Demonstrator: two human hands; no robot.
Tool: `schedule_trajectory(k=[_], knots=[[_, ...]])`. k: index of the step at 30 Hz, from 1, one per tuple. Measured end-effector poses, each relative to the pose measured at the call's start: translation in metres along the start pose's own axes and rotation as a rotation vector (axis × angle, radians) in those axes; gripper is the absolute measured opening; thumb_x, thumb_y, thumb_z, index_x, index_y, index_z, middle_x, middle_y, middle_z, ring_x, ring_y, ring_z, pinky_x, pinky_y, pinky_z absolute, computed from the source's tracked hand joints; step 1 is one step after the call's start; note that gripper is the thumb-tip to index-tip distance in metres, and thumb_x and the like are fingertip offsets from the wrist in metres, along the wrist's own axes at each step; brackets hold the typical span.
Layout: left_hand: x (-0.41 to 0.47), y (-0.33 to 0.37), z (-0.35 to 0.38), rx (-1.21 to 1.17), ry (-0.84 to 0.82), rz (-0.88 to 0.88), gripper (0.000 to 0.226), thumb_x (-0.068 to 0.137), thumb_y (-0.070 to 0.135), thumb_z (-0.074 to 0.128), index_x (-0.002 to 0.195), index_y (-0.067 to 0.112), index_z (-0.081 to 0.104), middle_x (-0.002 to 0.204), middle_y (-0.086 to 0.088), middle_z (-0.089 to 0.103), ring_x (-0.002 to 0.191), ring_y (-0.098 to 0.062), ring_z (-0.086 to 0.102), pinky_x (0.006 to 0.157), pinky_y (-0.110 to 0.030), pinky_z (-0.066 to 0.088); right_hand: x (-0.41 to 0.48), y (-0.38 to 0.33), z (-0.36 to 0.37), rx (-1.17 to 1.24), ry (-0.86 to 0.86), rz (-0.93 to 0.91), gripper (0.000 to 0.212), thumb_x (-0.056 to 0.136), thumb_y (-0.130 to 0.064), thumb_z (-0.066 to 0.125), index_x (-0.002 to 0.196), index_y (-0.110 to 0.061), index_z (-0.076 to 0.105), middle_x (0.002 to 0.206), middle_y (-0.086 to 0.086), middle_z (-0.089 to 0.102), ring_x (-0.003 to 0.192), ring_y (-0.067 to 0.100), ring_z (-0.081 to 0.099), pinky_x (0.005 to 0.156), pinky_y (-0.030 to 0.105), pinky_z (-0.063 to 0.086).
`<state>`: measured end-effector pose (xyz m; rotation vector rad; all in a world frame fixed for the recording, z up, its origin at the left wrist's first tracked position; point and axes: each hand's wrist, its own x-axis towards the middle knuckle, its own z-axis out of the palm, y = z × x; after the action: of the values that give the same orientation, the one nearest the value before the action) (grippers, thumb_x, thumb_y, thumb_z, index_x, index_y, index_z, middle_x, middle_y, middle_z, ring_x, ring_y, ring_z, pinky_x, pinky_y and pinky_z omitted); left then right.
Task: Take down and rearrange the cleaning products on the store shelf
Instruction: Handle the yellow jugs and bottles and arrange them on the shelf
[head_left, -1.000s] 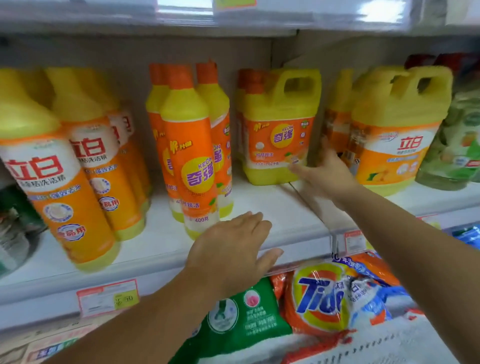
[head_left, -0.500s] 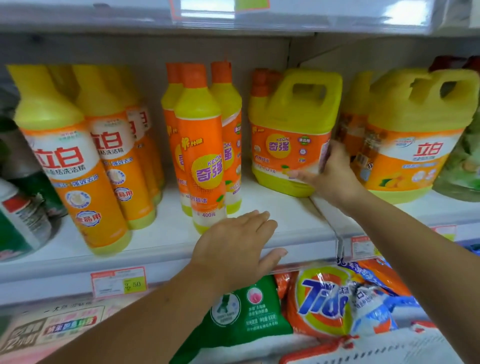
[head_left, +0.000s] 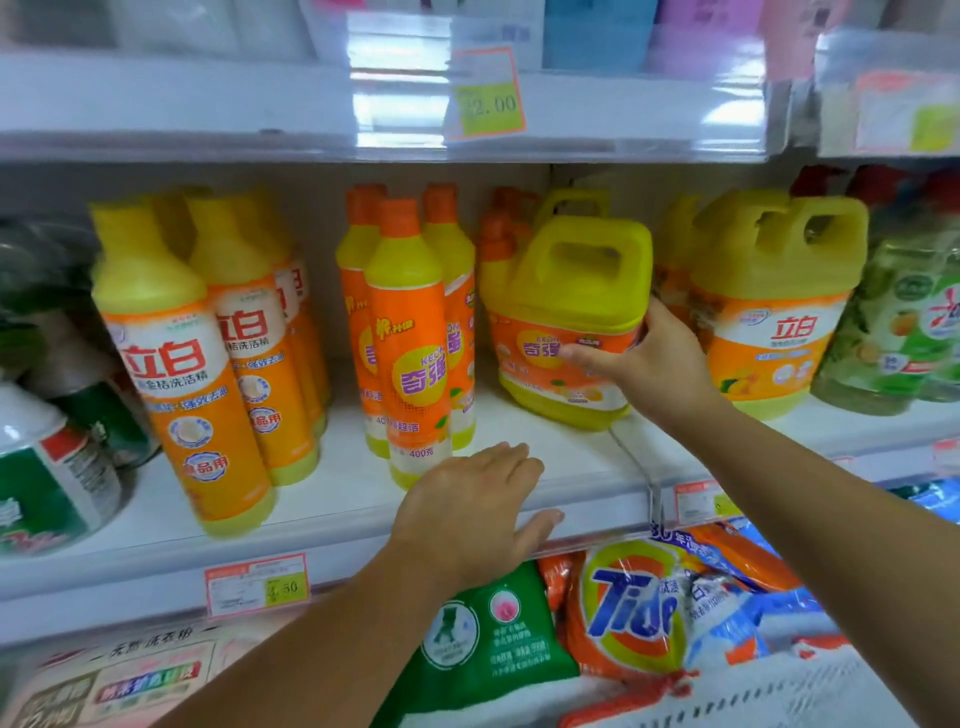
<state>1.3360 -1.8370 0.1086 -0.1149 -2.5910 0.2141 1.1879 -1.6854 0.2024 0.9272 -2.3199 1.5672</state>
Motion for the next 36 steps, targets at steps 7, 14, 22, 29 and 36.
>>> schedule_trajectory(k=[7,14,22,29,36], knots=[[0.004,0.003,-0.028,-0.165,-0.257,-0.075,0.059,0.099,0.057,0.035,0.150,0.026,0.033,0.158,0.003,0.033,0.142,-0.014,0.034,0.109,-0.029,0.033,-0.068,-0.033,-0.055,-0.108,0.003,-0.091,0.073,0.059,-0.044,0.086,0.123,-0.026,0.056,0.101,-0.022,0.063,0.089,-0.001,0.060,0.072,0.005,0.043],[-0.030,0.043,-0.119,-1.162,-0.354,-0.538,0.100,0.081,0.040,0.076,0.156,0.024,0.011,0.144,0.006,0.049,0.128,-0.011,0.051,0.089,-0.016,0.045,-0.149,-0.100,-0.106,0.048,-0.090,0.013,0.065,0.059,-0.038,0.085,0.119,-0.029,0.061,0.105,-0.016,0.072,0.098,-0.004,0.066,0.080,0.017,0.053],[-0.130,0.074,-0.182,-1.823,-0.624,-0.722,0.063,0.067,0.002,0.084,0.121,0.019,0.057,0.113,-0.006,0.073,0.099,-0.023,0.071,0.077,-0.036,0.059,-0.235,-0.146,-0.094,0.391,-0.264,0.120,0.069,0.067,-0.019,0.079,0.129,-0.030,0.050,0.111,0.003,0.074,0.103,0.019,0.071,0.080,0.035,0.060],[-0.192,0.048,-0.207,-1.854,-0.634,-0.747,0.060,0.075,0.002,0.074,0.129,0.022,0.059,0.122,-0.007,0.070,0.114,-0.023,0.066,0.098,-0.045,0.053,-0.266,-0.144,-0.077,0.243,-0.320,0.173,0.087,0.059,-0.037,0.085,0.133,-0.053,0.043,0.119,0.003,0.065,0.090,0.020,0.070,0.068,0.026,0.055],[-0.226,0.046,-0.187,-1.465,-0.450,-0.728,0.079,0.065,-0.005,0.086,0.121,0.039,0.053,0.095,0.005,0.068,0.074,0.003,0.068,0.066,-0.016,0.053,-0.267,-0.138,-0.063,0.525,-0.596,0.344,0.073,0.075,-0.052,0.078,0.135,-0.061,0.038,0.131,-0.006,0.066,0.118,0.025,0.065,0.103,0.049,0.047]])
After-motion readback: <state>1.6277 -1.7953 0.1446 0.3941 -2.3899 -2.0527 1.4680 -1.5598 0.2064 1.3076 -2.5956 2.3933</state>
